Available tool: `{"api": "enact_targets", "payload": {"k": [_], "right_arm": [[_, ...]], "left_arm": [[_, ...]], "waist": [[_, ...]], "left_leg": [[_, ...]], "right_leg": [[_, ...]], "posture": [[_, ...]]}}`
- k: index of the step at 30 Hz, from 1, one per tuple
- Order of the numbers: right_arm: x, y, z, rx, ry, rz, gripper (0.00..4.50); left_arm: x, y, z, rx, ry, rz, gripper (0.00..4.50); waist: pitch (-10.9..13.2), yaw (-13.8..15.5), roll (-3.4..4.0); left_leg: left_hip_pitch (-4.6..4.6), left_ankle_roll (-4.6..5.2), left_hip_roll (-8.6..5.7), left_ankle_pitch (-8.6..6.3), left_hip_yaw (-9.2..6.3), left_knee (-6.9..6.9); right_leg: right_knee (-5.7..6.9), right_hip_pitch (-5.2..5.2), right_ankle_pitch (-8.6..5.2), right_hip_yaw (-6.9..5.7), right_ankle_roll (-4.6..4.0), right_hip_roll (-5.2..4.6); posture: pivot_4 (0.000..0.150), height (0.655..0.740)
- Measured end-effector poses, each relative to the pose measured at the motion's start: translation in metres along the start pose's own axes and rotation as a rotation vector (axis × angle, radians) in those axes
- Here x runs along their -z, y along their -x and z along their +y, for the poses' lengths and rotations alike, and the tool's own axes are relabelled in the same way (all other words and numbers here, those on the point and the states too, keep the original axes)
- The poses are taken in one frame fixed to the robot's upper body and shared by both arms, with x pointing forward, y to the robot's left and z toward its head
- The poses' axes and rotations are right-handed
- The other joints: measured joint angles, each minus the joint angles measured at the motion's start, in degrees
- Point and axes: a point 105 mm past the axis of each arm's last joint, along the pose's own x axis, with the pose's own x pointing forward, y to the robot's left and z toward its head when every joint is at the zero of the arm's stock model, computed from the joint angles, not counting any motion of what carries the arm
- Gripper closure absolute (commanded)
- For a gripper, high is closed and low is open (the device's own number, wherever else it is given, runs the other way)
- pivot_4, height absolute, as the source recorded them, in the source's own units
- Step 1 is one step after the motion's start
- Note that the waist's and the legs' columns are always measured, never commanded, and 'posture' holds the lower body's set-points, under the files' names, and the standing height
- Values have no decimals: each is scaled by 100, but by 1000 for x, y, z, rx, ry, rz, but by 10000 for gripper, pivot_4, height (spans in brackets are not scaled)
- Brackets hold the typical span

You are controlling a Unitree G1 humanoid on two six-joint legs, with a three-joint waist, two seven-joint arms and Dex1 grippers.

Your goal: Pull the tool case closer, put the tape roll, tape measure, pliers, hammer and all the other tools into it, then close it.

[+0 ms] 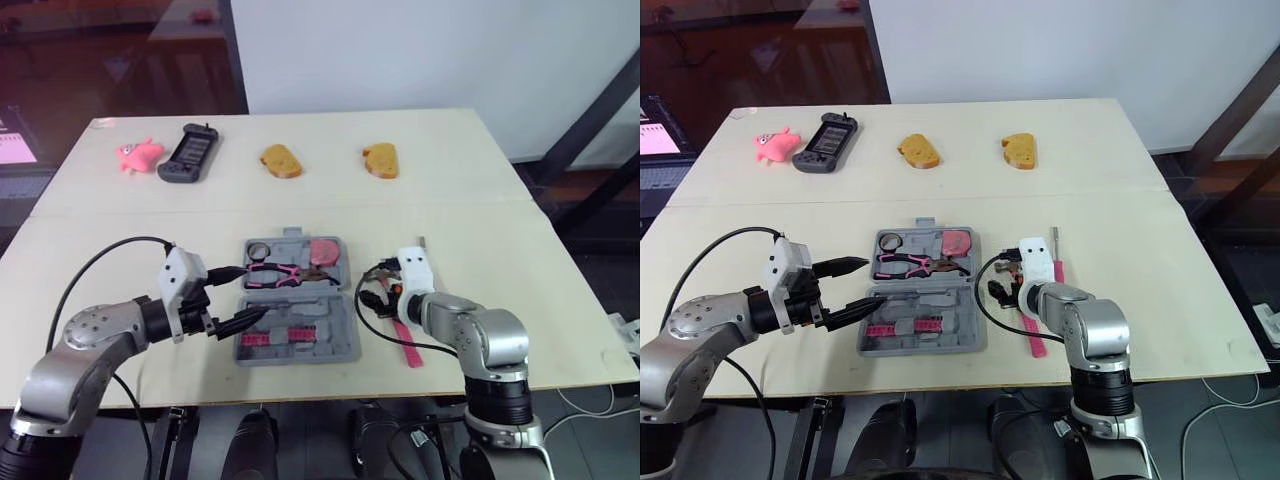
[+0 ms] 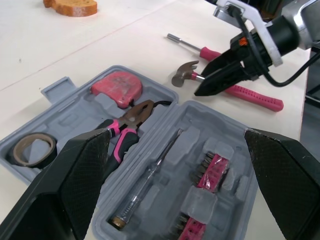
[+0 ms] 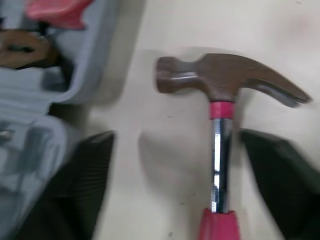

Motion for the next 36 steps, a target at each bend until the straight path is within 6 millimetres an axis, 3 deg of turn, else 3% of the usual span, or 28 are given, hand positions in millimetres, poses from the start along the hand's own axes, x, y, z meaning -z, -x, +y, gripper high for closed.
{"api": "enact_targets", "payload": {"k": [3,5,9,13,17,20,22,31,36], "right_arm": [[-21,16,-3,-37,86,-18,518],[-40,31,7,-121,159,-52,518],[-47,75,39,-423,502,27,518],[-41,94,39,-548,979,77,518],[-33,80,22,-624,1467,121,518],[-33,64,1,-668,1726,238,518],[-39,52,0,-685,1872,245,518],[-41,17,20,-814,2281,218,518],[-38,2,9,-804,2367,274,518]], "left_arm": [[-1,7,2,-18,2,-3,0],[-2,11,1,-19,8,-2,0],[4,27,-3,-25,119,33,0],[2,37,-14,4,157,32,0],[5,40,-19,15,106,60,0],[6,42,-19,-9,33,52,0],[7,42,-21,-13,-9,43,0],[6,42,-35,21,-11,-17,0],[7,44,-36,24,25,-22,0]], "waist": [[2,-17,1],[2,-26,2],[13,-3,-1],[21,5,-12],[24,-45,-22],[26,-101,-23],[27,-137,-22],[30,-111,-19],[30,-75,-18]], "left_leg": [[-2,0,1,0,1,-1],[1,1,3,0,-1,-7],[-3,7,3,-4,0,-12],[-4,5,0,-7,10,-6],[0,4,1,-7,22,4],[2,3,2,-6,22,3],[1,4,3,-6,21,-4],[1,4,5,-6,19,-4],[5,2,4,-4,19,8]], "right_leg": [[-1,-5,-1,2,-2,2],[-1,-6,-1,2,-2,6],[-6,-7,-12,0,2,2],[-28,-1,-25,-2,-7,-9],[-34,0,-19,0,-10,-11],[-33,2,-10,0,-17,-10],[-32,1,-9,0,-15,-7],[-29,5,-4,0,1,-5],[-20,11,-9,1,-14,-6]], "posture": [[1500,7400],[1500,7400],[1500,7400],[1500,7400],[1500,7400],[1500,7400],[1500,7400],[1500,7400],[1500,7400]]}}
